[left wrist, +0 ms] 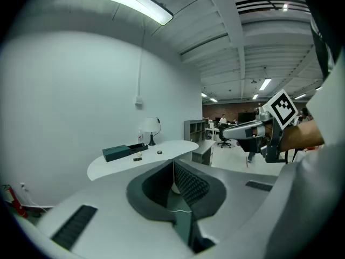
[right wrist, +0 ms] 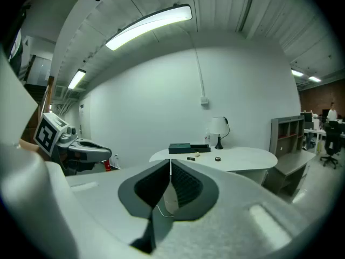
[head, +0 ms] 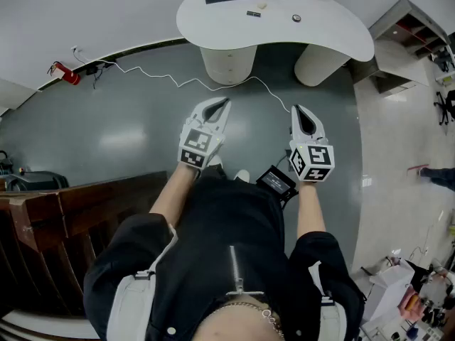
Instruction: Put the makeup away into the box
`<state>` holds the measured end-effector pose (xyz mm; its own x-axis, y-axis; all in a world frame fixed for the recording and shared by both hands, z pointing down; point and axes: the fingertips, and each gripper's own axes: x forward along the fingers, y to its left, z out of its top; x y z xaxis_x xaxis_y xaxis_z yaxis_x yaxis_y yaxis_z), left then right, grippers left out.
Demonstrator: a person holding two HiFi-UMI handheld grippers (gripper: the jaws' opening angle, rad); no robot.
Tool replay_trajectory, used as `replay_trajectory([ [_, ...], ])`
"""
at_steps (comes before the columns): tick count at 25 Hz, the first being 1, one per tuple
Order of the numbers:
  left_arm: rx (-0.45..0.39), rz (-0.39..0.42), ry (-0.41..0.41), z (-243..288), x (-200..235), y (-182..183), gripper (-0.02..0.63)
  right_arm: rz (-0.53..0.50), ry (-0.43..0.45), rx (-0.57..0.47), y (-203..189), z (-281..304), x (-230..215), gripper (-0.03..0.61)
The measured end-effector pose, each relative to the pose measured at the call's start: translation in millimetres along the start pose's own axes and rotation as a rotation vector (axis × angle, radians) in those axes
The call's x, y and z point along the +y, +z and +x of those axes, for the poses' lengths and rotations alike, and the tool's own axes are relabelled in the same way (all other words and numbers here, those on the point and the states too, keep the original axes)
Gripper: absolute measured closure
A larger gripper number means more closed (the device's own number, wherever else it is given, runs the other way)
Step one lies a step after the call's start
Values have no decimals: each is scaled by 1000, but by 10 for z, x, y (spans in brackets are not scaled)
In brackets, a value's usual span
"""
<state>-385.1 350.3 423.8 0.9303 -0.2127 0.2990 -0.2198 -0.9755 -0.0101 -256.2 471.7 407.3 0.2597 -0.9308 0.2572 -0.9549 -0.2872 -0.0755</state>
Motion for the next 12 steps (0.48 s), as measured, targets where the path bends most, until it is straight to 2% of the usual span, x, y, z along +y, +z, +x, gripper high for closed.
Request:
replay_trajectory([
  [12,10,6,-6,76,-248,39,600,28,26,40,-144,-177,-113,568],
])
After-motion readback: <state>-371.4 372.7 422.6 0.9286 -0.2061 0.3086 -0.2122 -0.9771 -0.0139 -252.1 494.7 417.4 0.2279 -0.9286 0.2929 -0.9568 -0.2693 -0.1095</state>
